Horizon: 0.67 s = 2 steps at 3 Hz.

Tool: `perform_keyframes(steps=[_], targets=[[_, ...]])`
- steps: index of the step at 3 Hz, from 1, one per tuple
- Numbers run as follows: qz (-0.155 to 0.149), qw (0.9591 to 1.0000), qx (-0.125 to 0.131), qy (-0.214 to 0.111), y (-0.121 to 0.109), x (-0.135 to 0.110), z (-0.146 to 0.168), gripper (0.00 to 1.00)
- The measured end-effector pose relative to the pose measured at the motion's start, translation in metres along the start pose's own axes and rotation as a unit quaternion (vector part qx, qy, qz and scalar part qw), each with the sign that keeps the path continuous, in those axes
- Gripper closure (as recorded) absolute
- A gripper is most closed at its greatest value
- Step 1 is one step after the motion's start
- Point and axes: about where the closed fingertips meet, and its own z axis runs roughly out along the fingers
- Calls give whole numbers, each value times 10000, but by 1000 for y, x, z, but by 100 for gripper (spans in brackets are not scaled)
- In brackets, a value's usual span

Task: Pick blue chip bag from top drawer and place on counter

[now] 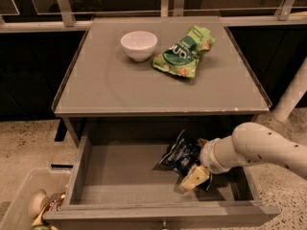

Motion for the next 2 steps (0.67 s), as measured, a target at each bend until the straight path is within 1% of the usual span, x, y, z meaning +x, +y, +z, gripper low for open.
perform_keyframes(steps=[1,2], targets=[[2,10000,-5,1,0,0,0,0],[1,10000,-5,1,0,0,0,19]])
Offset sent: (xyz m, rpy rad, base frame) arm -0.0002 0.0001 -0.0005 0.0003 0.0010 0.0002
